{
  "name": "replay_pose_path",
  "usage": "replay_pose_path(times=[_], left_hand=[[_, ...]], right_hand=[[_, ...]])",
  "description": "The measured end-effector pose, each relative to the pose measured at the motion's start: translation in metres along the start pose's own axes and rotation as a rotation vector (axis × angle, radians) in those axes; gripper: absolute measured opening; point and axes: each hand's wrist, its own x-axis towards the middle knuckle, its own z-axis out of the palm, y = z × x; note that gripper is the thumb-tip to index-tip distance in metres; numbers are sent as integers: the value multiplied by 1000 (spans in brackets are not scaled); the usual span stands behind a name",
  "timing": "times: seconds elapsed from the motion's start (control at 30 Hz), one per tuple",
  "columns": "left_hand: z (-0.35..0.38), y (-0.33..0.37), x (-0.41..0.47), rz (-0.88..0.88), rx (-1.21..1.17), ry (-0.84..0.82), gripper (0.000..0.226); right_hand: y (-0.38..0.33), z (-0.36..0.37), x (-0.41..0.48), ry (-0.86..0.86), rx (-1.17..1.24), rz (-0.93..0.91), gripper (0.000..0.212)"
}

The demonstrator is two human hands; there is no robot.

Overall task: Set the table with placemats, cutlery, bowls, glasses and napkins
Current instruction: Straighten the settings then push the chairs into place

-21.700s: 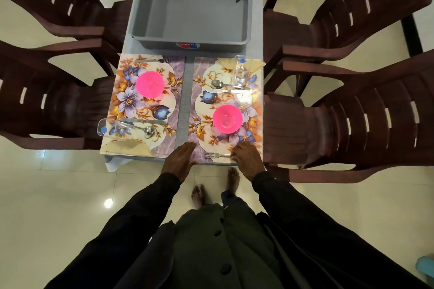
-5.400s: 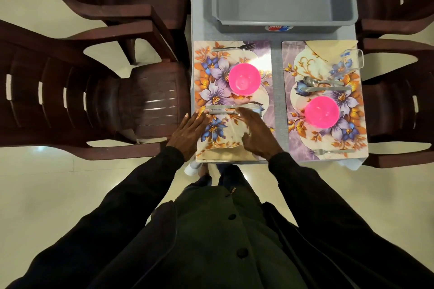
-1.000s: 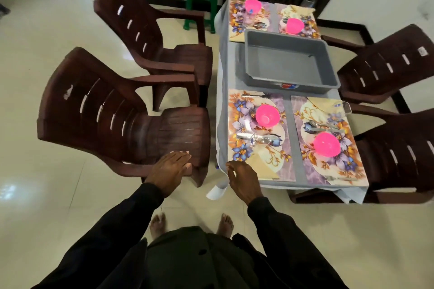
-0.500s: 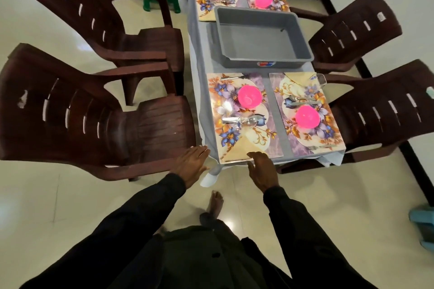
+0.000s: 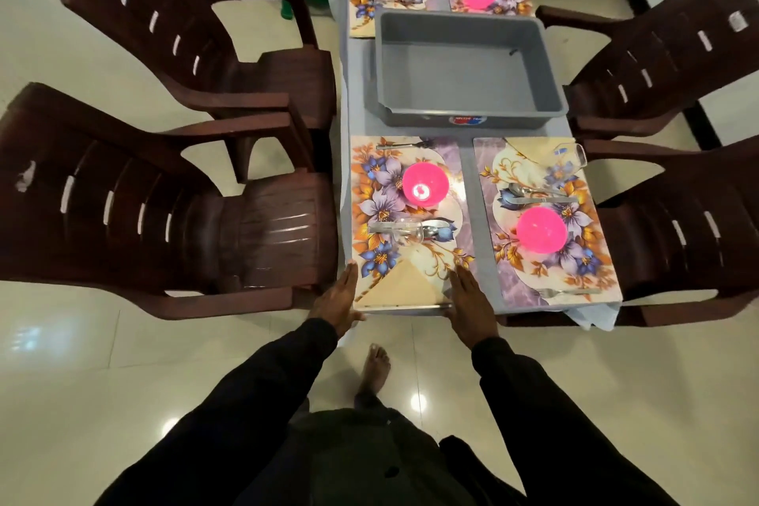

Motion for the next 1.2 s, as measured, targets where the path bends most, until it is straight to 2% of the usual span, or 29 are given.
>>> replay_pose_path(times=[0.37, 0.97, 1.13, 1.2], left_hand=[[4, 19, 11, -88, 88, 28, 109], [7, 21, 13, -31, 163, 48, 101], [5, 18, 0, 60, 178, 151, 100], [3, 14, -7, 95, 170, 200, 99]], right_hand=[[20, -5, 10, 11, 50, -55, 83], [21, -28, 18, -11, -31, -92, 79], [6, -36, 3, 53, -40, -109, 68], [-5, -42, -9, 73, -28, -98, 56]])
